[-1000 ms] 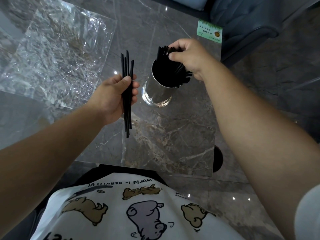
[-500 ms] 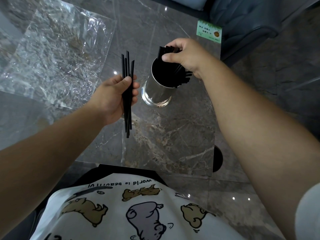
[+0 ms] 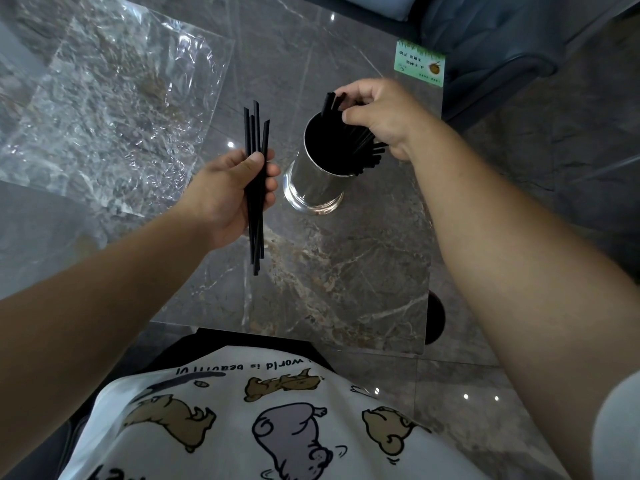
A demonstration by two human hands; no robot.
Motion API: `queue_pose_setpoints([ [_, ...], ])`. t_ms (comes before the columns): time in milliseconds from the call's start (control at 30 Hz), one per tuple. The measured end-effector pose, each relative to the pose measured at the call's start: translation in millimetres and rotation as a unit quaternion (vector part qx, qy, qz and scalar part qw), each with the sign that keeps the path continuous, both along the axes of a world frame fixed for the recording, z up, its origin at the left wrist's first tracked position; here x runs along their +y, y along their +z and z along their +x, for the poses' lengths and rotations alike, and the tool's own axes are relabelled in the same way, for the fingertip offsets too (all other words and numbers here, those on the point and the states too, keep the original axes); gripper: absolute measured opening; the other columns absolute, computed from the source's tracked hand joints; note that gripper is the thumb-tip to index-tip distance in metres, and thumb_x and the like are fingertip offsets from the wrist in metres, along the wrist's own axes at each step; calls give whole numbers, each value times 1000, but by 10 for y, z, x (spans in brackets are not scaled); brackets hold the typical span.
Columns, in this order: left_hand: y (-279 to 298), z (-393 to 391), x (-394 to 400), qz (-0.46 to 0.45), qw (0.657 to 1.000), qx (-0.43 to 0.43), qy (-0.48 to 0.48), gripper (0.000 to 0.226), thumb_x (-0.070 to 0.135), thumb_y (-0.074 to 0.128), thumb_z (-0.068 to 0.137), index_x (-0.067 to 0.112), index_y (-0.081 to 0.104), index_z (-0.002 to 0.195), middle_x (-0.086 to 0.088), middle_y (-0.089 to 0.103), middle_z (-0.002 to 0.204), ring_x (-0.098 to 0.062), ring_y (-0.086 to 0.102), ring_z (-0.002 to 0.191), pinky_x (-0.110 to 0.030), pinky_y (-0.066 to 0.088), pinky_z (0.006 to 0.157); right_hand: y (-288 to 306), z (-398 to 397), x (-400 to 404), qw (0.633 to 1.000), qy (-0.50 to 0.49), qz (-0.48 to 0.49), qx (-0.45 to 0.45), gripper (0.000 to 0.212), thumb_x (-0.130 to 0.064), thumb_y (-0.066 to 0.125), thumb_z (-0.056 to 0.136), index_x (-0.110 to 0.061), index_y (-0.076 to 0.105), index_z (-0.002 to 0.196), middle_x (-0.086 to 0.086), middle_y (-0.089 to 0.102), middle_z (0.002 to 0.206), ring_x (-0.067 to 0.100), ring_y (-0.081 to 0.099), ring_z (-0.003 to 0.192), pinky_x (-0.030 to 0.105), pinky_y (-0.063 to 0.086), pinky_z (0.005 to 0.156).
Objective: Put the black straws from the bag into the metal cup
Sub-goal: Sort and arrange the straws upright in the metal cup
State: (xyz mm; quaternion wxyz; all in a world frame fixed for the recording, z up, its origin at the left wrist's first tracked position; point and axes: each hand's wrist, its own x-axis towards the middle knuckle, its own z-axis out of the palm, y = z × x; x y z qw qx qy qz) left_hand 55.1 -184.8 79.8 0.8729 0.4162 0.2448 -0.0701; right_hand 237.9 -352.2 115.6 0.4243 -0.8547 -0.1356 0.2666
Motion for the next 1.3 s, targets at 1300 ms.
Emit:
queue_pose_setpoints([
  [1300,144,38,122,29,999,-12,-1,16,17,43,103,13,58,106,4,56,76,-10,51,63,-23,45,59,832,217,-24,976,-105,116,-151,6,-23,58,88,-24,56,83,-5,67,86,6,66,75,21,51,69],
])
